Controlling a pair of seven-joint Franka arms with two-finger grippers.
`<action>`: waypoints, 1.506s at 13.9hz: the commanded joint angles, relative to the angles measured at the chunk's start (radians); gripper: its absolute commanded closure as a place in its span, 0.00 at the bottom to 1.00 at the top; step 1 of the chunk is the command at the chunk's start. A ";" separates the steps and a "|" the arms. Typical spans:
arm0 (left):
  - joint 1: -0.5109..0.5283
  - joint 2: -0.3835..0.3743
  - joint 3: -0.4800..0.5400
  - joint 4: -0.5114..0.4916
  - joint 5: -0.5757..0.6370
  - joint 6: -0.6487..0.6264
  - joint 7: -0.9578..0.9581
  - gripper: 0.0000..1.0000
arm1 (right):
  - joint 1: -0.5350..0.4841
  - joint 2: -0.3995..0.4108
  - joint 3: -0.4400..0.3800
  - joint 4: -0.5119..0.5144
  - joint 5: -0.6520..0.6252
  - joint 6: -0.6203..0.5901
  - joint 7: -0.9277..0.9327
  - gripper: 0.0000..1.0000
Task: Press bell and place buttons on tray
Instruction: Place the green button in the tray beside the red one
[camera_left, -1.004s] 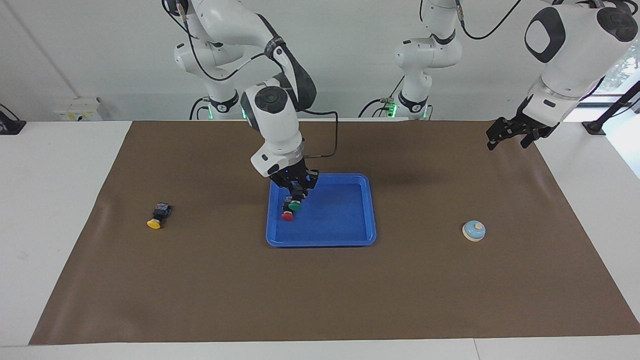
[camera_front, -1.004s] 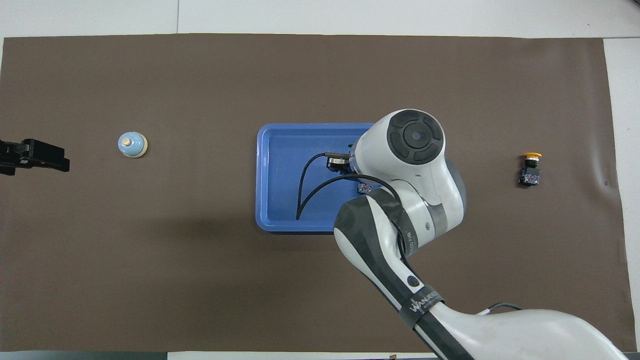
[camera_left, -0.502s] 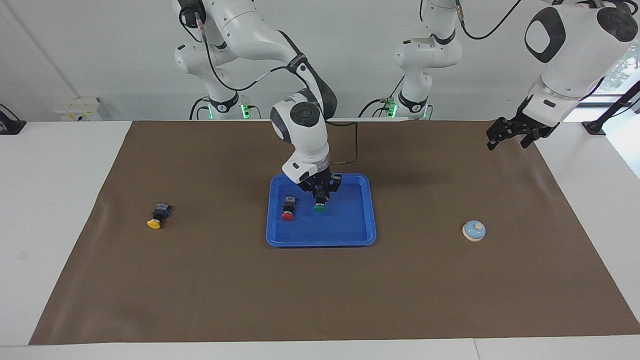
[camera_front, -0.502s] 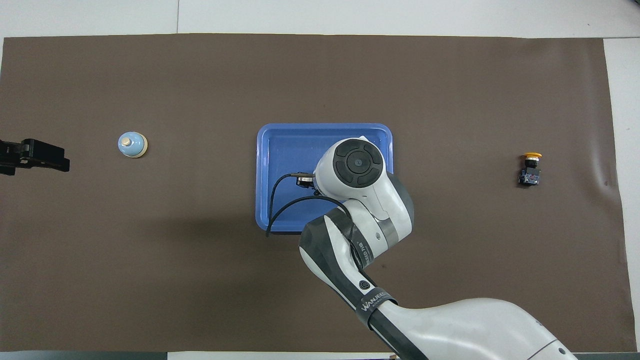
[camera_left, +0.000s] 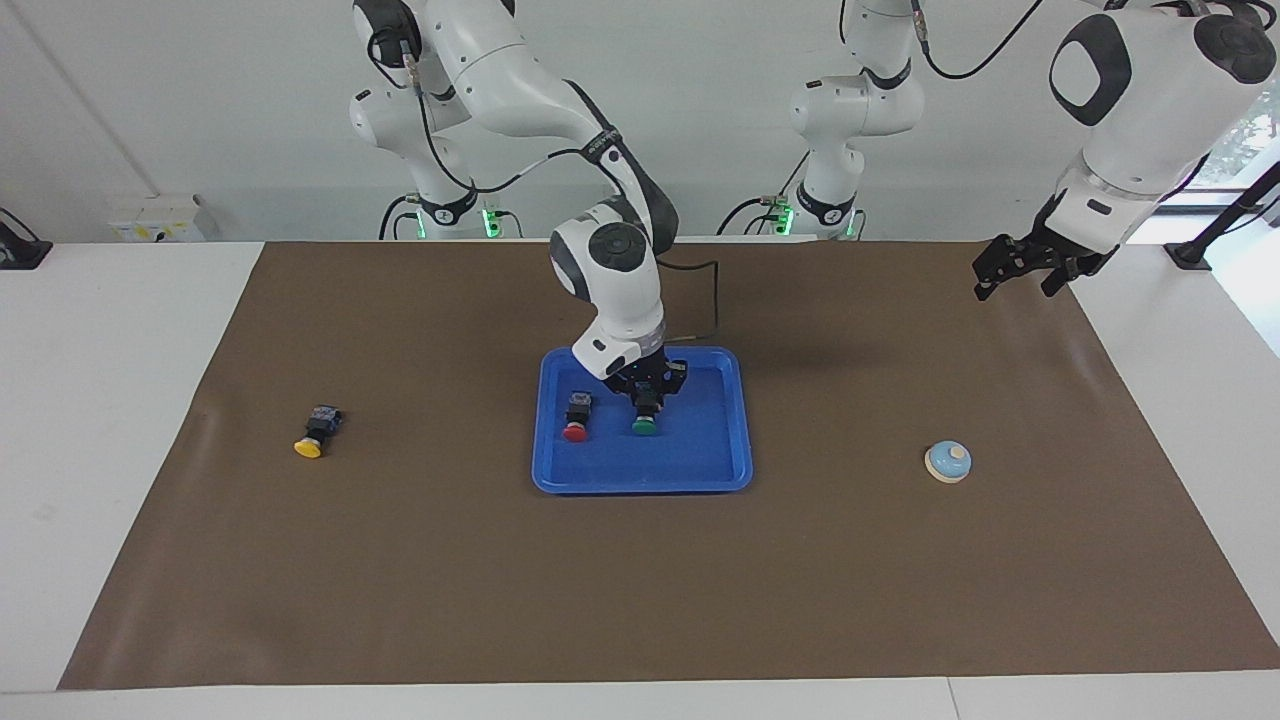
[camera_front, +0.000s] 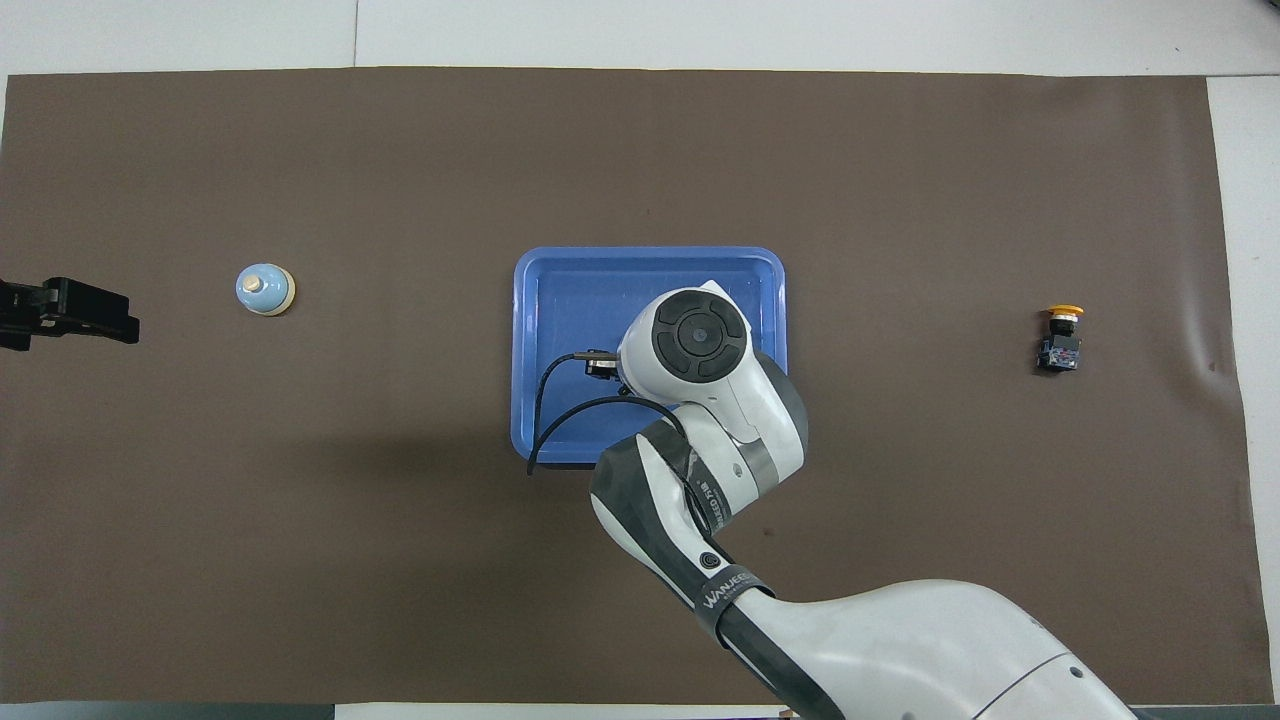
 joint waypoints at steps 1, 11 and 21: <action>0.001 -0.022 0.000 -0.020 0.012 0.000 0.005 0.00 | -0.027 -0.004 -0.003 -0.021 0.009 0.023 -0.012 1.00; 0.001 -0.022 0.002 -0.019 0.012 0.000 0.005 0.00 | -0.033 -0.010 -0.003 -0.050 0.009 0.066 0.002 0.07; 0.001 -0.022 0.000 -0.020 0.012 0.000 0.005 0.00 | -0.260 -0.195 -0.012 0.039 0.003 -0.241 -0.056 0.00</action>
